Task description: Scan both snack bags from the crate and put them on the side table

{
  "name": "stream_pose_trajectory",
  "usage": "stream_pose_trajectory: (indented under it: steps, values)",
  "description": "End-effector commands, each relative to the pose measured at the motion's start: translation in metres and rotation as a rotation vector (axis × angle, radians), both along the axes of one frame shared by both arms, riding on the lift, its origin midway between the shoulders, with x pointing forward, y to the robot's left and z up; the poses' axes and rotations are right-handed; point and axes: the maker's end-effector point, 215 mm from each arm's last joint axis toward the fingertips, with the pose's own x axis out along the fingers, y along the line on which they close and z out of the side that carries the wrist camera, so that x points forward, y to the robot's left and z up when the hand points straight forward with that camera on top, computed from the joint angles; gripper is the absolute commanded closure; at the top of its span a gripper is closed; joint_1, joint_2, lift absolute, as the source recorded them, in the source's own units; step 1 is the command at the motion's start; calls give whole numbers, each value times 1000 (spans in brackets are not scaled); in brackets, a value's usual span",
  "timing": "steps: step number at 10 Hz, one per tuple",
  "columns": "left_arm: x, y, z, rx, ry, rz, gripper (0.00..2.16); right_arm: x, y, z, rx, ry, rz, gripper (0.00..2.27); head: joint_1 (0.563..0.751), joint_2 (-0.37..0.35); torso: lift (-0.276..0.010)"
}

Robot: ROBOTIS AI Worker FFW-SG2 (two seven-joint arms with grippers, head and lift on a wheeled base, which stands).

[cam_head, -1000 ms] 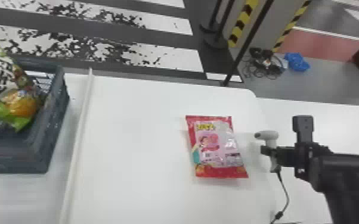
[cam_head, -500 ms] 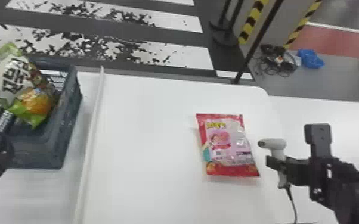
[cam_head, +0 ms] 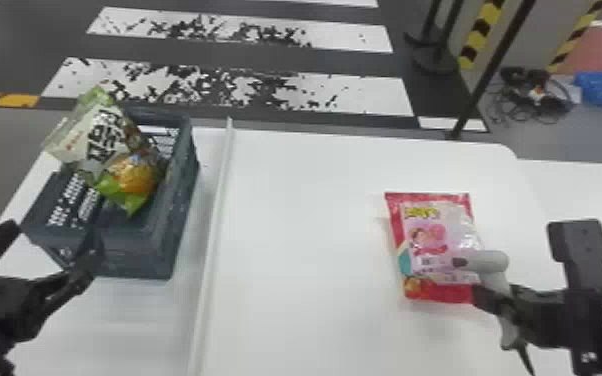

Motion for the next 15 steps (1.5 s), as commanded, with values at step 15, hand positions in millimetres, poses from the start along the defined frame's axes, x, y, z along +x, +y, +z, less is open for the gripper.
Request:
stream_pose_trajectory:
  steps: [15]
  values:
    - [-2,-1,5,-3,-19,-4,6,21,42,3,-55,2,72,2253,695,51,-87]
